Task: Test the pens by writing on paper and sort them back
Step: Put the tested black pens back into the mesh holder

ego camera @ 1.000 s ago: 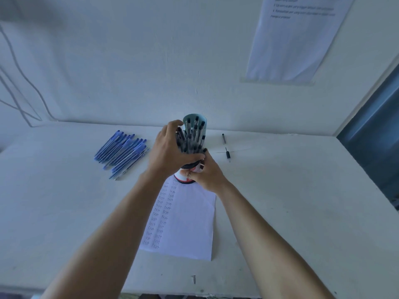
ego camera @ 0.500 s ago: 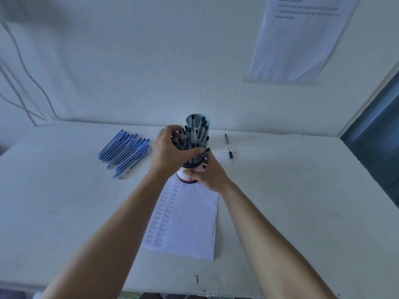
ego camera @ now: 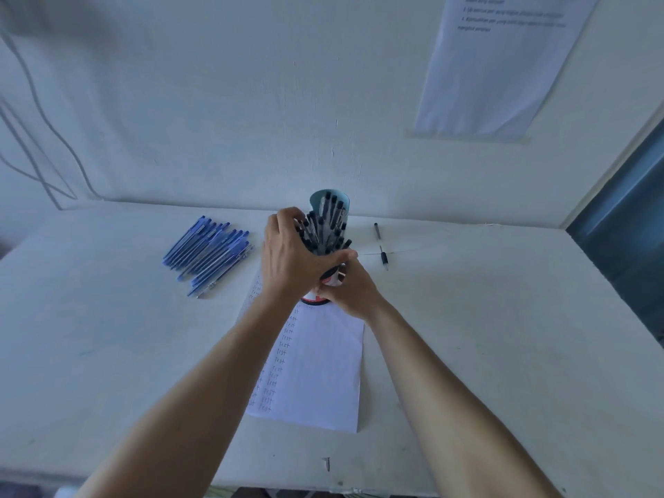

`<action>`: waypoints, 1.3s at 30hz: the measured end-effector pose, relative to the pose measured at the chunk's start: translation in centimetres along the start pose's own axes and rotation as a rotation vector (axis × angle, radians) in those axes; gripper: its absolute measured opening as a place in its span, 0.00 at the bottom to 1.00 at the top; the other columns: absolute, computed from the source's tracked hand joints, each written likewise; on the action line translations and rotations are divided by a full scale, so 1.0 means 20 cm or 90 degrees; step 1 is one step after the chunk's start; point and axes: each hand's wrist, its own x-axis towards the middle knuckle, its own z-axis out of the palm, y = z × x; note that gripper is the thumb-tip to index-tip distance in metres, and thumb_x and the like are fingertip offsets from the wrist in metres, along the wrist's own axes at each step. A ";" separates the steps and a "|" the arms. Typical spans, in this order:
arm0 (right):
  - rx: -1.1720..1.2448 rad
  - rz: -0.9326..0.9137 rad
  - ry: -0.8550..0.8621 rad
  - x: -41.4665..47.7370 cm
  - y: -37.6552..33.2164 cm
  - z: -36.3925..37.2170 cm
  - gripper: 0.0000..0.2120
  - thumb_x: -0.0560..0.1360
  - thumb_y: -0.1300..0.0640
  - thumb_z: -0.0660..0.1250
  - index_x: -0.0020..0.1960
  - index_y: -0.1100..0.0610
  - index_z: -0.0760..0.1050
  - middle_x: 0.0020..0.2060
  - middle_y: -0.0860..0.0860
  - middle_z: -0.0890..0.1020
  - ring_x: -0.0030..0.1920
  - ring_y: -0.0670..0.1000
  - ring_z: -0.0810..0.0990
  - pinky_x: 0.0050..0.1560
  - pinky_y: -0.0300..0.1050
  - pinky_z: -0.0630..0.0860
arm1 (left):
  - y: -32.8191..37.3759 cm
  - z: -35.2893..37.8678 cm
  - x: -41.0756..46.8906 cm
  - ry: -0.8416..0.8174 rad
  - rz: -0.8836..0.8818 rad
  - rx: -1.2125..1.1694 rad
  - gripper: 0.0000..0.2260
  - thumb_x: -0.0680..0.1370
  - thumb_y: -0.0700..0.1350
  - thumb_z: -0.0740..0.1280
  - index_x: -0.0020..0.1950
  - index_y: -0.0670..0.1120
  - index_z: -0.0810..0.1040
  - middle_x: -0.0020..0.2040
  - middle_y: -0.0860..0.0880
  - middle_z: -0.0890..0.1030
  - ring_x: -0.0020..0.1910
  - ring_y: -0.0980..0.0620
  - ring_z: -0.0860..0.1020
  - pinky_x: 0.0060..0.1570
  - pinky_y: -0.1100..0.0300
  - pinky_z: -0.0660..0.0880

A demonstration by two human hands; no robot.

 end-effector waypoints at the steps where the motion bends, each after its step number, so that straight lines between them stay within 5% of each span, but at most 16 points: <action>1: 0.002 -0.005 -0.006 0.01 0.00 0.00 0.27 0.68 0.56 0.80 0.61 0.48 0.70 0.55 0.45 0.81 0.53 0.39 0.80 0.54 0.39 0.77 | 0.00 0.00 -0.01 0.026 0.005 0.009 0.41 0.62 0.73 0.69 0.63 0.47 0.68 0.55 0.52 0.67 0.57 0.50 0.69 0.56 0.52 0.67; 4: 0.025 -0.014 -0.018 0.01 0.00 0.00 0.34 0.65 0.52 0.80 0.66 0.47 0.69 0.59 0.45 0.81 0.57 0.42 0.80 0.58 0.45 0.79 | -0.01 -0.01 0.01 0.096 0.080 0.004 0.32 0.72 0.69 0.57 0.68 0.50 0.69 0.65 0.47 0.68 0.67 0.48 0.65 0.65 0.41 0.60; 8: 0.029 -0.021 -0.010 0.01 0.02 0.00 0.35 0.64 0.51 0.82 0.67 0.48 0.69 0.60 0.45 0.81 0.58 0.43 0.80 0.61 0.47 0.78 | 0.01 -0.03 0.12 -0.065 0.299 0.034 0.29 0.78 0.56 0.61 0.79 0.50 0.62 0.80 0.49 0.59 0.80 0.47 0.51 0.74 0.51 0.49; 10: 0.025 -0.020 -0.008 0.02 0.02 0.00 0.34 0.65 0.52 0.82 0.66 0.49 0.69 0.59 0.45 0.80 0.58 0.43 0.80 0.61 0.47 0.79 | 0.03 -0.01 0.14 -0.079 0.341 0.072 0.24 0.81 0.50 0.61 0.76 0.45 0.67 0.76 0.46 0.69 0.75 0.46 0.65 0.73 0.53 0.58; 13: 0.015 -0.023 -0.002 0.02 0.02 0.00 0.34 0.66 0.53 0.82 0.66 0.49 0.69 0.59 0.45 0.80 0.58 0.43 0.80 0.62 0.46 0.78 | 0.06 0.01 0.16 0.037 0.308 0.125 0.13 0.82 0.47 0.61 0.61 0.44 0.80 0.57 0.46 0.83 0.52 0.42 0.81 0.58 0.49 0.69; 15: 0.005 -0.027 -0.002 0.02 0.02 0.00 0.34 0.66 0.53 0.82 0.67 0.49 0.69 0.60 0.44 0.80 0.59 0.42 0.79 0.62 0.46 0.77 | 0.07 0.00 0.17 0.034 0.273 0.147 0.16 0.83 0.49 0.55 0.56 0.45 0.81 0.52 0.47 0.82 0.48 0.42 0.80 0.56 0.48 0.68; 18: 0.009 -0.020 0.000 0.02 0.02 0.00 0.36 0.65 0.52 0.82 0.67 0.48 0.69 0.60 0.43 0.80 0.59 0.43 0.79 0.63 0.47 0.77 | 0.07 -0.04 0.21 -0.110 0.276 0.103 0.20 0.83 0.47 0.49 0.69 0.45 0.74 0.66 0.47 0.78 0.63 0.46 0.76 0.71 0.46 0.59; 20: 0.011 -0.016 -0.003 0.02 0.02 0.00 0.36 0.65 0.52 0.82 0.67 0.48 0.68 0.60 0.42 0.79 0.59 0.41 0.79 0.62 0.46 0.77 | 0.06 -0.08 0.22 -0.227 0.275 0.111 0.23 0.84 0.42 0.49 0.80 0.46 0.57 0.78 0.49 0.66 0.75 0.51 0.65 0.77 0.44 0.45; 22: 0.015 -0.010 -0.006 0.01 0.01 0.00 0.35 0.66 0.54 0.82 0.67 0.49 0.68 0.59 0.41 0.79 0.57 0.37 0.78 0.59 0.40 0.76 | 0.04 -0.11 0.24 -0.313 0.235 0.130 0.28 0.84 0.41 0.50 0.82 0.50 0.42 0.82 0.53 0.54 0.80 0.53 0.55 0.76 0.44 0.39; 26: 0.016 -0.006 -0.006 0.00 0.00 0.00 0.33 0.67 0.55 0.81 0.66 0.50 0.67 0.56 0.39 0.79 0.56 0.36 0.78 0.54 0.32 0.75 | 0.01 -0.22 0.27 -0.354 0.161 0.011 0.29 0.82 0.51 0.61 0.81 0.59 0.54 0.80 0.57 0.58 0.80 0.54 0.51 0.76 0.43 0.46; 30: 0.020 -0.003 -0.008 0.00 0.01 0.00 0.32 0.67 0.56 0.81 0.65 0.48 0.68 0.57 0.40 0.80 0.56 0.36 0.79 0.52 0.32 0.75 | -0.10 -0.25 0.21 -0.391 0.063 -0.156 0.47 0.67 0.57 0.79 0.80 0.60 0.56 0.78 0.55 0.63 0.74 0.57 0.63 0.72 0.52 0.61; 32: 0.021 -0.002 -0.009 0.00 0.00 0.00 0.32 0.67 0.55 0.81 0.64 0.48 0.69 0.57 0.41 0.80 0.57 0.38 0.79 0.54 0.34 0.76 | -0.14 -0.19 0.16 -0.362 0.043 -0.113 0.45 0.62 0.55 0.82 0.76 0.59 0.64 0.67 0.58 0.76 0.63 0.59 0.76 0.65 0.51 0.74; 34: 0.018 -0.005 -0.006 0.00 0.01 0.00 0.32 0.66 0.54 0.82 0.64 0.47 0.69 0.57 0.41 0.80 0.57 0.39 0.79 0.55 0.36 0.77 | -0.13 -0.13 0.12 -0.256 0.001 -0.092 0.37 0.60 0.56 0.82 0.66 0.55 0.71 0.54 0.60 0.79 0.51 0.64 0.78 0.54 0.56 0.79; 37: 0.016 -0.009 0.001 0.00 0.00 0.00 0.30 0.67 0.55 0.81 0.63 0.47 0.69 0.55 0.40 0.81 0.55 0.38 0.79 0.51 0.32 0.76 | -0.05 -0.07 0.07 -0.099 -0.039 0.000 0.38 0.58 0.74 0.73 0.55 0.50 0.70 0.48 0.55 0.76 0.46 0.55 0.75 0.45 0.57 0.74; 39: 0.023 -0.015 0.003 0.01 0.01 0.00 0.31 0.66 0.55 0.82 0.63 0.47 0.70 0.56 0.42 0.81 0.56 0.40 0.80 0.53 0.36 0.78 | -0.03 -0.03 0.04 -0.045 -0.027 0.003 0.36 0.65 0.76 0.60 0.55 0.47 0.68 0.50 0.52 0.72 0.51 0.49 0.72 0.51 0.52 0.71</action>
